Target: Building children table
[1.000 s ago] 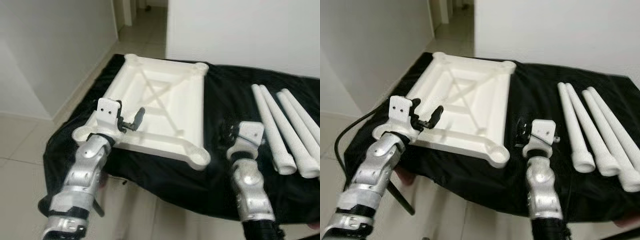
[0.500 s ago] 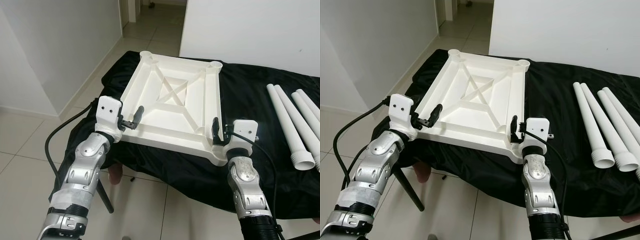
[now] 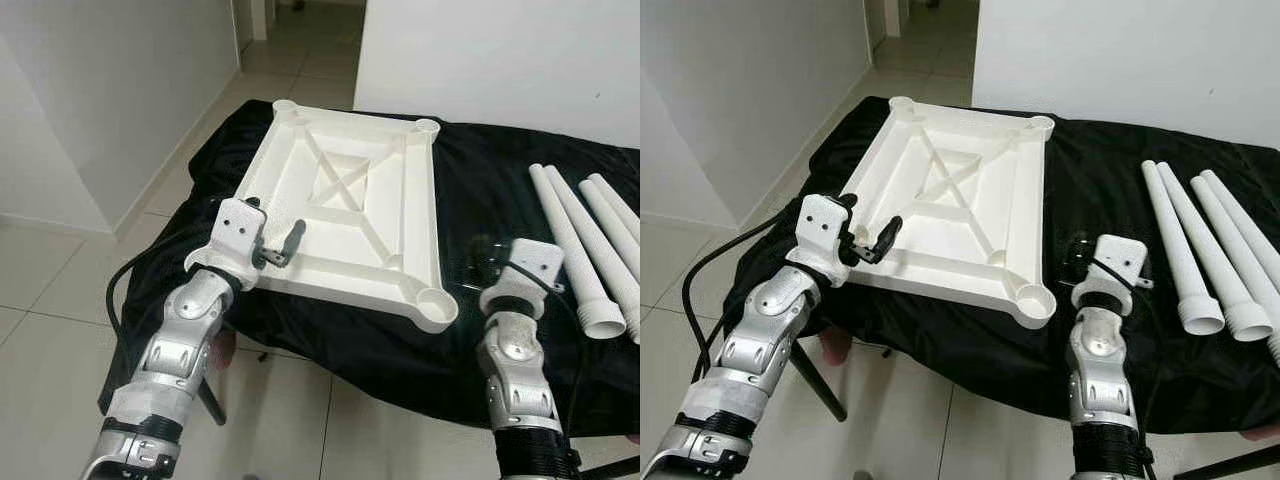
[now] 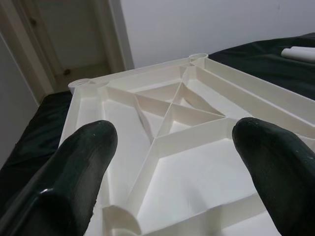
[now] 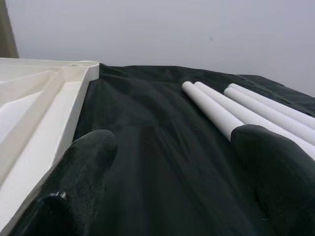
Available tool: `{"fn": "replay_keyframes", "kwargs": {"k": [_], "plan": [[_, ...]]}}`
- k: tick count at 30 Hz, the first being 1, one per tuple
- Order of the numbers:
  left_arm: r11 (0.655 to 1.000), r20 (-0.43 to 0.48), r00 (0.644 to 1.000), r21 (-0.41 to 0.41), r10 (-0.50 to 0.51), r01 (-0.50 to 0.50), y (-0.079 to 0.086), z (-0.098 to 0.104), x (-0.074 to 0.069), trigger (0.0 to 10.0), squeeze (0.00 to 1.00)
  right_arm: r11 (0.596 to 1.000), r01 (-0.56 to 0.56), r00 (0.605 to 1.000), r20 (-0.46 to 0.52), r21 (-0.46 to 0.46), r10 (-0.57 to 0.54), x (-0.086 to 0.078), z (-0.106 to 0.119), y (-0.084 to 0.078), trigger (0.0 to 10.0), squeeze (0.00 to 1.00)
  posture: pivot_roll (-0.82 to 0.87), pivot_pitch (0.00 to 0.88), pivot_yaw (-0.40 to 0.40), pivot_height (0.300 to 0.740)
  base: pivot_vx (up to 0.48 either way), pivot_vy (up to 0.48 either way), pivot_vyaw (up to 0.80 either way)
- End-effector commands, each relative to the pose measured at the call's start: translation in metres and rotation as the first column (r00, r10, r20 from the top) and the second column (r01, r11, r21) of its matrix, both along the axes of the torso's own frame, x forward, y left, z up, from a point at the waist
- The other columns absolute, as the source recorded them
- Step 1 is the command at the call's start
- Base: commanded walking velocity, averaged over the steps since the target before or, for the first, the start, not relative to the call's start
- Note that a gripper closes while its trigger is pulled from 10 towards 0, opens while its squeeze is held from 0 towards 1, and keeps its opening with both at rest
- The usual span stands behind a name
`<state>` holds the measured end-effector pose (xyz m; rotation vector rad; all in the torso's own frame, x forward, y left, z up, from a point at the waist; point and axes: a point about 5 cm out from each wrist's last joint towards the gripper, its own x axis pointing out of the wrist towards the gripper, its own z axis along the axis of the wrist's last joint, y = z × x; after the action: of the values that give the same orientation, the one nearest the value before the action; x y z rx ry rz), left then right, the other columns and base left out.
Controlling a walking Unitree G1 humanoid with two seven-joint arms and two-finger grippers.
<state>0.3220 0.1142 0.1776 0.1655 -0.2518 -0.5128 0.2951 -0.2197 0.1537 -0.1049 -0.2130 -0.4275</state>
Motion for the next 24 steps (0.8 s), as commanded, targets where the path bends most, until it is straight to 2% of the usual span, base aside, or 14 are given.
{"fn": "replay_keyframes", "kwargs": {"k": [1,5,19,24], "plan": [[0.997,0.01,0.997,0.029,-0.071,0.071,-0.007,0.0,-0.002,10.0,0.0,1.0,0.002,1.0,-0.002,-0.017,-0.002,-0.001,0.0,-0.001,10.0,0.0,0.01,0.042,0.016,0.74,0.0,0.0,0.0],[0.997,0.006,0.997,0.027,-0.076,0.076,-0.009,0.0,-0.001,10.0,0.0,0.999,-0.021,1.0,0.002,-0.032,0.021,-0.001,0.002,0.002,10.0,0.0,0.01,0.044,0.018,0.74,0.0,0.0,0.0],[0.998,0.005,0.999,0.036,-0.043,0.043,-0.004,-0.004,-0.002,10.0,0.0,0.998,-0.052,0.999,-0.011,-0.046,0.052,0.002,0.001,0.009,10.0,0.0,0.02,0.035,0.005,0.74,0.0,0.0,-0.77],[0.998,0.032,0.999,0.047,-0.037,0.036,-0.002,0.0,-0.003,10.0,0.0,0.996,-0.066,0.998,-0.006,-0.054,0.066,0.003,0.003,0.01,10.0,0.0,0.02,0.031,0.005,0.74,0.0,0.0,-0.71]]}}
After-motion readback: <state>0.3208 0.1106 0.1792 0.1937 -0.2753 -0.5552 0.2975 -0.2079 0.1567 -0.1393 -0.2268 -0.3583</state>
